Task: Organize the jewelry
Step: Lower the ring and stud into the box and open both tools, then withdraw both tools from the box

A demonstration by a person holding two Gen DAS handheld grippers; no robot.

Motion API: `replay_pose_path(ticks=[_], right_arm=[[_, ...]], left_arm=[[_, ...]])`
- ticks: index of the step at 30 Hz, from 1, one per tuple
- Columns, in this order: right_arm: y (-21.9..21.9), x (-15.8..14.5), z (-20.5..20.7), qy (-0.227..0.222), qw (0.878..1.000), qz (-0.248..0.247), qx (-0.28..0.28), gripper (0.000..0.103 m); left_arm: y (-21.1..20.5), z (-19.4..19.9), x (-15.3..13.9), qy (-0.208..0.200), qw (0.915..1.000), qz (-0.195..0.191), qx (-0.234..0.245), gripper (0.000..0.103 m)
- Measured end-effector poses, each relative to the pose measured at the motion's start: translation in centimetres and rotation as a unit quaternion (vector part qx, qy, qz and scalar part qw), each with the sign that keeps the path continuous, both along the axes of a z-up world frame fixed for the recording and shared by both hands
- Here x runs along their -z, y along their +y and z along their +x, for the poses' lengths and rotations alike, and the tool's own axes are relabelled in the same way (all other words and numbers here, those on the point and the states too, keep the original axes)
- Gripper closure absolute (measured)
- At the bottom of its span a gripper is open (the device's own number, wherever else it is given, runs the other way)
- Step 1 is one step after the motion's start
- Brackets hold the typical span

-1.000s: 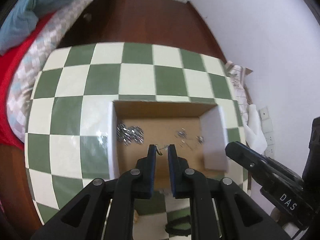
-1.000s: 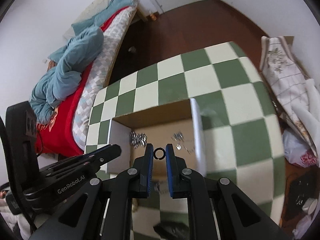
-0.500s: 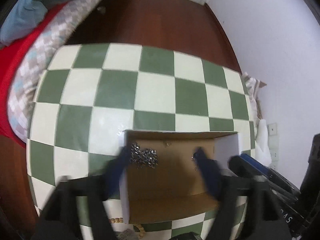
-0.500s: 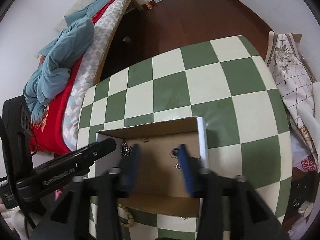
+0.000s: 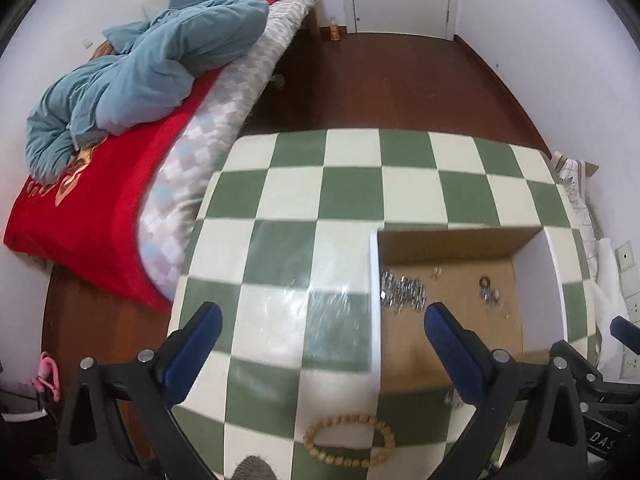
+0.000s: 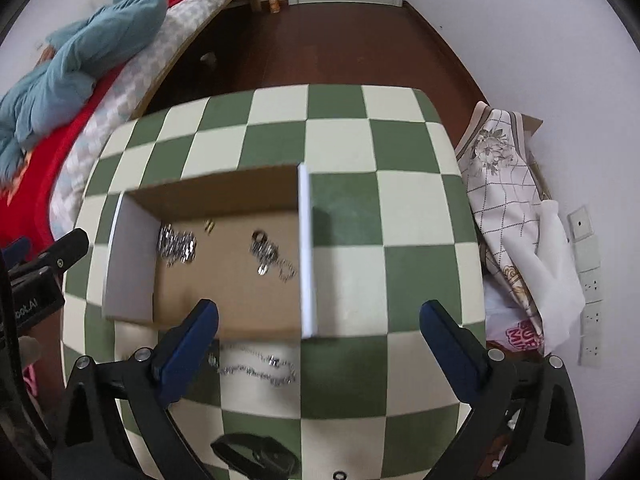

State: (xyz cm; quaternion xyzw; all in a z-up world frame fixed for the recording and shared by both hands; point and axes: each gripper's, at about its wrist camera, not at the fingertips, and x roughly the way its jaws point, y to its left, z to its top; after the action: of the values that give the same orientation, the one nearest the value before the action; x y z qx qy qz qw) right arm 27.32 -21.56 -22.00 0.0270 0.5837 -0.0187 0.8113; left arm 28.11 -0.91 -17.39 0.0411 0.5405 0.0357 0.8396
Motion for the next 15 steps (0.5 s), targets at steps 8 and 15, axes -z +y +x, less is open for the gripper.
replay_pose_path(ticks=[8,15], right_arm=[[1.6,-2.3,-3.3,-0.031,1.000,0.000,-0.005,0.000],[2.3,-7.3,-6.9,-0.085,0.996,-0.010,-0.011,0.000]], left_arm=[[1.0,-4.5,-3.0,-0.029,0.9995,-0.003,-0.013,0.000],[1.3,-8.5,-7.5,-0.071,0.9974,-0.010,-0.010,0.000]])
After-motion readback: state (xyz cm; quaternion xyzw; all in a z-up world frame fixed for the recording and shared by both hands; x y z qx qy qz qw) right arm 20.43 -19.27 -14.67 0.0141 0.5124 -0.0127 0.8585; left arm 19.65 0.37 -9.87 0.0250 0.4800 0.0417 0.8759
